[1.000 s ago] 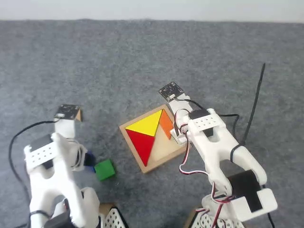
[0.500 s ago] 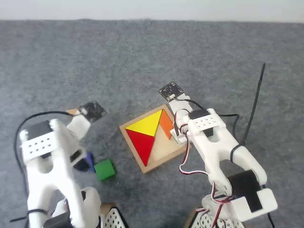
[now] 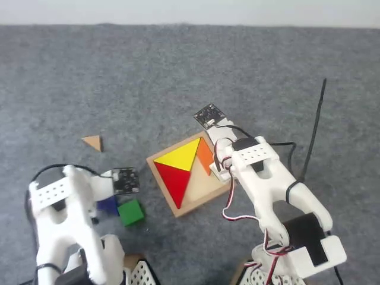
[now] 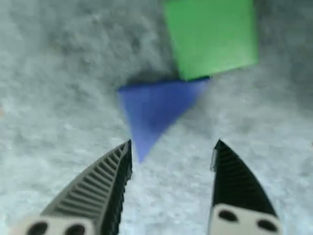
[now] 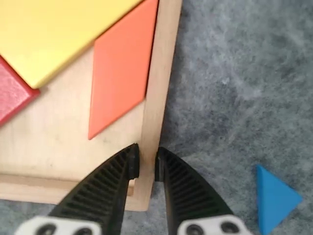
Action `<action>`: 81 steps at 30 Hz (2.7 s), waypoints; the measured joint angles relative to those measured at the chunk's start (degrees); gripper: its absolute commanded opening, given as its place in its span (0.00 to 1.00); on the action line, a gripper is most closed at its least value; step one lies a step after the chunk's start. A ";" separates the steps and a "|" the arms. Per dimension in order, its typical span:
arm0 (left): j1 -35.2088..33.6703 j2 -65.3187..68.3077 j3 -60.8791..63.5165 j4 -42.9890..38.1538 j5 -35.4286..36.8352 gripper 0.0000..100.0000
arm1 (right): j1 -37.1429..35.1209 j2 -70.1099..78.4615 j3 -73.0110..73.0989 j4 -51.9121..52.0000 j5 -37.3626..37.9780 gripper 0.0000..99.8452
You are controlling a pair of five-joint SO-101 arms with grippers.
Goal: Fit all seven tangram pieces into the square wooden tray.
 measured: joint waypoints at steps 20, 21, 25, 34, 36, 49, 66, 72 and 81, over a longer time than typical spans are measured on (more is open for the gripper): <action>6.24 0.26 3.43 -9.49 14.68 0.25 | 0.00 0.00 0.00 0.00 0.00 0.01; 6.24 1.23 2.64 -9.49 15.56 0.25 | 0.00 0.00 0.00 0.00 0.00 0.01; 7.30 10.29 -4.31 -9.49 20.84 0.25 | 0.00 0.00 0.00 0.00 0.00 0.01; 9.41 42.29 -36.13 6.24 36.31 0.25 | 0.00 0.00 0.00 0.00 0.00 0.01; 9.41 46.33 -40.70 8.09 40.70 0.25 | 0.00 0.00 0.00 0.00 0.00 0.01; 8.00 41.58 -37.27 9.76 73.93 0.22 | -0.09 0.00 0.00 0.00 0.00 0.01; 0.70 28.40 -22.15 -0.97 88.53 0.25 | -0.09 0.00 0.09 -0.18 0.00 0.01; 2.29 31.12 -24.62 -0.44 83.87 0.25 | -0.09 0.00 0.09 -0.18 0.00 0.01; 3.16 31.12 -20.57 1.58 80.26 0.25 | -0.09 0.00 0.09 -0.18 0.00 0.01</action>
